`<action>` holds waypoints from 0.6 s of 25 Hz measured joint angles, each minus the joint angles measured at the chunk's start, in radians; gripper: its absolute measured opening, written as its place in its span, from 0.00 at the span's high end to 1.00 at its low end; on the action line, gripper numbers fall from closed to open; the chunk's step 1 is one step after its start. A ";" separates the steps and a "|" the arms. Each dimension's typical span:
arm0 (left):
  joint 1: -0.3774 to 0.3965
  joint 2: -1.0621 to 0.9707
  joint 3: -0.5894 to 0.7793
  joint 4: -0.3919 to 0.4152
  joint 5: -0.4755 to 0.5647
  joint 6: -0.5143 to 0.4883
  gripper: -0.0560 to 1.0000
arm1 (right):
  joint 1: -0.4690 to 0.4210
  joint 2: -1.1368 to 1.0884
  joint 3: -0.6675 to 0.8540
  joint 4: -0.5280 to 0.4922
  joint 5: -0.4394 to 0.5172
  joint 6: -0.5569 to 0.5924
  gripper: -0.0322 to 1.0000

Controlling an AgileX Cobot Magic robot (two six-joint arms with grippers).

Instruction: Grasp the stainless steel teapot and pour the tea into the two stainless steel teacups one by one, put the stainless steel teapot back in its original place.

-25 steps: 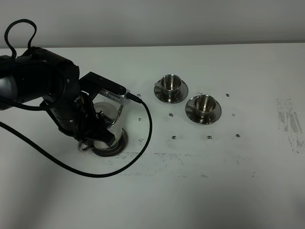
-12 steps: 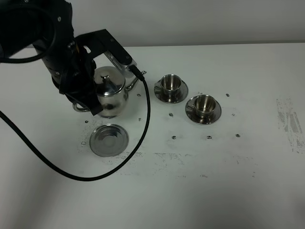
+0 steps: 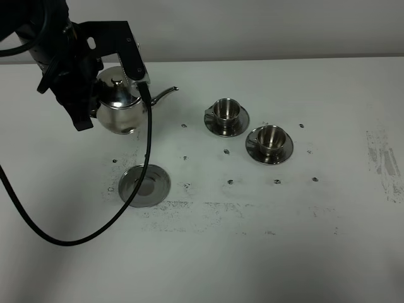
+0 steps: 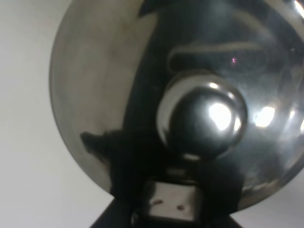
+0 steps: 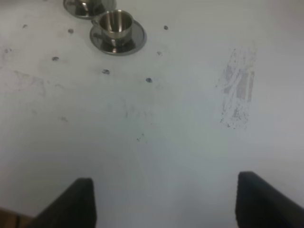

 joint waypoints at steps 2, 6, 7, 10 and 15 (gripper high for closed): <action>0.005 0.021 -0.020 0.000 -0.013 0.061 0.78 | 0.000 0.000 0.000 0.000 0.000 0.000 0.40; 0.010 0.081 -0.084 0.007 -0.027 0.160 0.78 | 0.000 0.000 0.000 0.000 0.000 0.000 0.40; 0.011 0.102 -0.103 0.013 -0.027 0.179 0.78 | 0.000 0.000 0.000 0.000 0.000 0.000 0.40; 0.011 0.164 -0.186 0.018 -0.026 0.225 0.78 | 0.000 0.000 0.000 0.000 0.000 0.000 0.40; 0.011 0.275 -0.335 0.018 -0.017 0.252 0.78 | 0.000 0.000 0.000 0.000 0.000 0.000 0.40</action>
